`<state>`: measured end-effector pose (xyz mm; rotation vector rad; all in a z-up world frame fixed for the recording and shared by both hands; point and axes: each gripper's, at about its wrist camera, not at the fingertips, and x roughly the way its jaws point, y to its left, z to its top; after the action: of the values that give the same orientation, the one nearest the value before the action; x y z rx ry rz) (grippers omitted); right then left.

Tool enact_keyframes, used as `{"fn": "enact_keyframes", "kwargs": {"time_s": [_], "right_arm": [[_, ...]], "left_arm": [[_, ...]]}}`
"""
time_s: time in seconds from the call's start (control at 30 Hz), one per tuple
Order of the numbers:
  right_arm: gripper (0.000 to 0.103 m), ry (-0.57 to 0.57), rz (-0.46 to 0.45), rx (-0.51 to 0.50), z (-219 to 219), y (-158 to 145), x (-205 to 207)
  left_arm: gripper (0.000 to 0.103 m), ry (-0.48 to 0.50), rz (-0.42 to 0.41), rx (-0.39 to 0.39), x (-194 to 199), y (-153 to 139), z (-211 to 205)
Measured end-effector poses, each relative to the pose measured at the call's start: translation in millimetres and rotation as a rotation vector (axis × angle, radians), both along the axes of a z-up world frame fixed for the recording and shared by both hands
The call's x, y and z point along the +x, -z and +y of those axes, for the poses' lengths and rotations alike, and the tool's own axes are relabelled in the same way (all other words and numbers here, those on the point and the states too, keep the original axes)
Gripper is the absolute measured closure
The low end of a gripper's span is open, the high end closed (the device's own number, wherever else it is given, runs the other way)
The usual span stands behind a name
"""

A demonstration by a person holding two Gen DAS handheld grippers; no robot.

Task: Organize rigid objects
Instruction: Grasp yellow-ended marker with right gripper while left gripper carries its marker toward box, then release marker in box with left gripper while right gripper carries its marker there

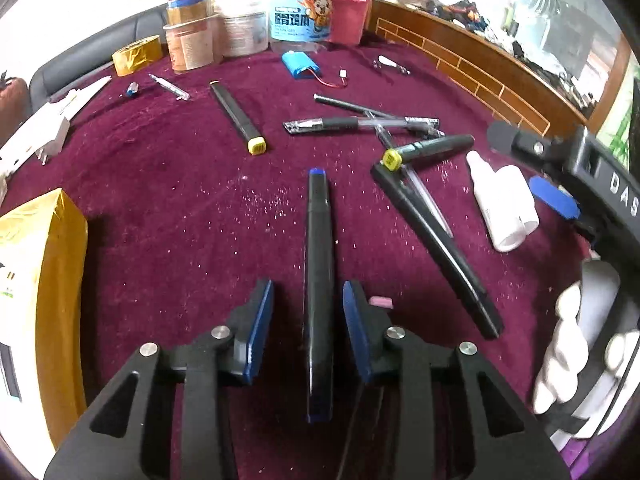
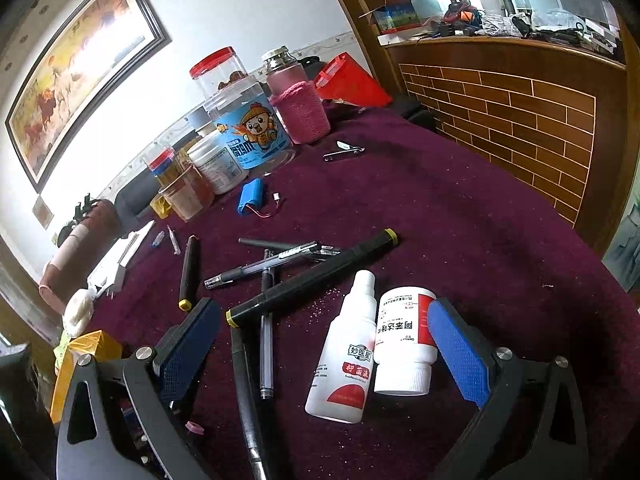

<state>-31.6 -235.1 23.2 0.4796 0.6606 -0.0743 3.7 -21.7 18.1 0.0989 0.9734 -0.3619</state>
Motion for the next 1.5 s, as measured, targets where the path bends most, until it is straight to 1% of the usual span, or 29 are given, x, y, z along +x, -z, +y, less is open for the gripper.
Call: {"fn": "enact_keyframes", "kwargs": {"time_s": [0.03,0.07,0.1,0.17,0.2,0.27,0.33,0.4,0.43,0.47,0.53,0.6,0.67,0.77,0.83,0.9,0.97,1.03,1.07,1.13,1.17,1.2,1.23,1.27,1.37,1.43,1.5], "right_arm": [[0.002,-0.002,0.001,-0.006,1,0,0],[0.002,-0.004,0.002,-0.01,2,0,1],[0.002,-0.007,0.004,-0.014,3,0,1],[0.002,-0.016,0.004,-0.018,4,1,2],[0.002,-0.018,0.003,-0.019,4,0,2],[0.002,-0.023,0.001,-0.02,5,0,2],[0.002,-0.046,-0.001,0.008,6,-3,0],[0.002,-0.086,0.015,0.05,9,-7,1],[0.002,-0.121,0.031,0.078,12,-12,3],[0.002,-0.146,0.043,0.086,17,-17,5],[0.001,-0.206,0.07,0.072,31,-32,17],[0.001,-0.257,0.088,0.036,52,-44,35],[0.002,-0.314,0.123,-0.007,75,-50,58],[0.002,-0.36,0.178,-0.108,119,-48,101],[0.009,-0.382,0.229,-0.159,142,-40,130],[0.026,-0.389,0.286,-0.201,161,-28,157],[0.029,-0.386,0.34,-0.247,177,-15,183],[0.034,-0.356,0.378,-0.314,187,-3,203],[0.039,-0.351,0.393,-0.331,191,2,210],[0.046,-0.336,0.457,-0.371,196,15,223],[0.065,-0.326,0.49,-0.379,196,22,228],[0.073,-0.321,0.48,-0.368,195,21,227],[0.084,-0.332,0.477,-0.353,194,18,226],[0.09,-0.34,0.484,-0.34,194,17,225],[0.09,-0.337,0.448,-0.291,186,3,212],[0.09,-0.355,0.413,-0.204,178,-13,198],[0.09,-0.375,0.382,-0.142,172,-25,185]], "left_arm": [[0.092,-0.002,0.006,-0.018,1,0,3],[0.092,-0.002,0.025,-0.054,2,0,8],[0.092,-0.016,0.04,-0.109,0,-2,17],[0.092,-0.036,0.034,-0.164,-7,-7,29],[0.092,-0.05,0.026,-0.22,-15,-14,42],[0.091,-0.061,0.016,-0.301,-28,-25,59],[0.091,-0.071,0.0,-0.387,-44,-38,80],[0.091,-0.077,-0.018,-0.471,-61,-52,103],[0.091,-0.076,-0.028,-0.495,-68,-56,112],[0.091,-0.074,-0.042,-0.518,-76,-60,121],[0.091,-0.07,-0.068,-0.553,-89,-67,137],[0.091,-0.077,-0.075,-0.576,-97,-67,151],[0.091,-0.092,-0.08,-0.585,-102,-65,167],[0.091,-0.142,-0.088,-0.599,-106,-61,195],[0.091,-0.193,-0.096,-0.606,-110,-58,218],[0.091,-0.247,-0.106,-0.61,-114,-55,241],[0.091,-0.292,-0.115,-0.606,-118,-51,260],[0.091,-0.333,-0.116,-0.612,-122,-46,278],[0.091,-0.359,-0.117,-0.613,-124,-43,288],[0.091,-0.387,-0.114,-0.616,-126,-38,298],[0.091,-0.4,-0.115,-0.616,-127,-36,303],[0.091,-0.412,-0.117,-0.614,-128,-35,307],[0.091,-0.418,-0.119,-0.612,-131,-34,312],[0.091,-0.424,-0.119,-0.607,-131,-34,314],[0.091,-0.43,-0.11,-0.585,-125,-34,320],[0.091,-0.432,-0.103,-0.546,-120,-37,321],[0.091,-0.432,-0.094,-0.505,-109,-41,323]]}}
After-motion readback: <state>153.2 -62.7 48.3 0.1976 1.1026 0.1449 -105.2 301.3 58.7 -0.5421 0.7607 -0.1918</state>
